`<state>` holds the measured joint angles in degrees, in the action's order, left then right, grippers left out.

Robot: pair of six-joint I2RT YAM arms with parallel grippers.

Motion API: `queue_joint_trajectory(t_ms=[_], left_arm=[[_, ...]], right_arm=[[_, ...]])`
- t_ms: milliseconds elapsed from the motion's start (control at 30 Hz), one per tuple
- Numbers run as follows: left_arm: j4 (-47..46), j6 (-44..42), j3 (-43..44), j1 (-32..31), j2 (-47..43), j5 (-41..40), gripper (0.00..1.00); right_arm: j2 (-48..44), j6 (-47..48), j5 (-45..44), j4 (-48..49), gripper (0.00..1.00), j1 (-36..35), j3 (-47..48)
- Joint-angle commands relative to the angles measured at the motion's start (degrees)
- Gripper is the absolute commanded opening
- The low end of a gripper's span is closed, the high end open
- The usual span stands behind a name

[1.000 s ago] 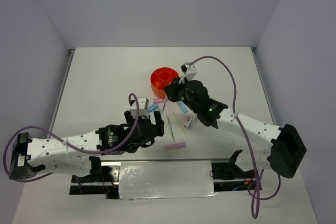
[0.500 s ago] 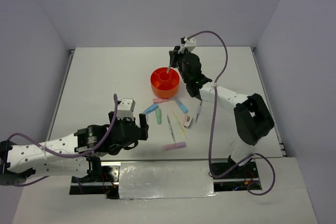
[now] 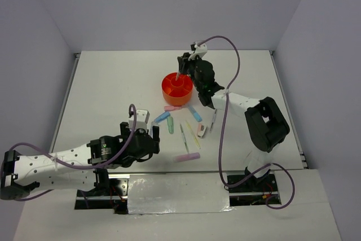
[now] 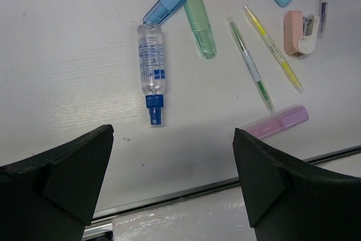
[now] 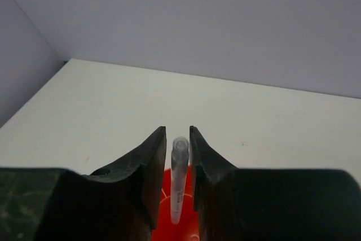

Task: Sort the stationery into containers
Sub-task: Place the pen in the storage box.

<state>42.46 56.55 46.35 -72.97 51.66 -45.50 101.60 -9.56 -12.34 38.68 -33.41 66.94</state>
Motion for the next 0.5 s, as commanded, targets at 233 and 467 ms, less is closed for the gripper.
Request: queue_joint_trajectory(t_ms=[233, 467], left_arm=[[-3.9, -3.1, 3.2, 1.3, 5.0, 0.5, 0.99], [-8.2, -6.8, 10.6, 4.6, 17.3, 5.5, 0.99]], right_arm=[[-2.5, 1.2, -0.5, 3.6, 0.58, -1.7, -4.4], [-19.1, -4.7, -9.5, -12.4, 0.73, -1.3, -3.7]])
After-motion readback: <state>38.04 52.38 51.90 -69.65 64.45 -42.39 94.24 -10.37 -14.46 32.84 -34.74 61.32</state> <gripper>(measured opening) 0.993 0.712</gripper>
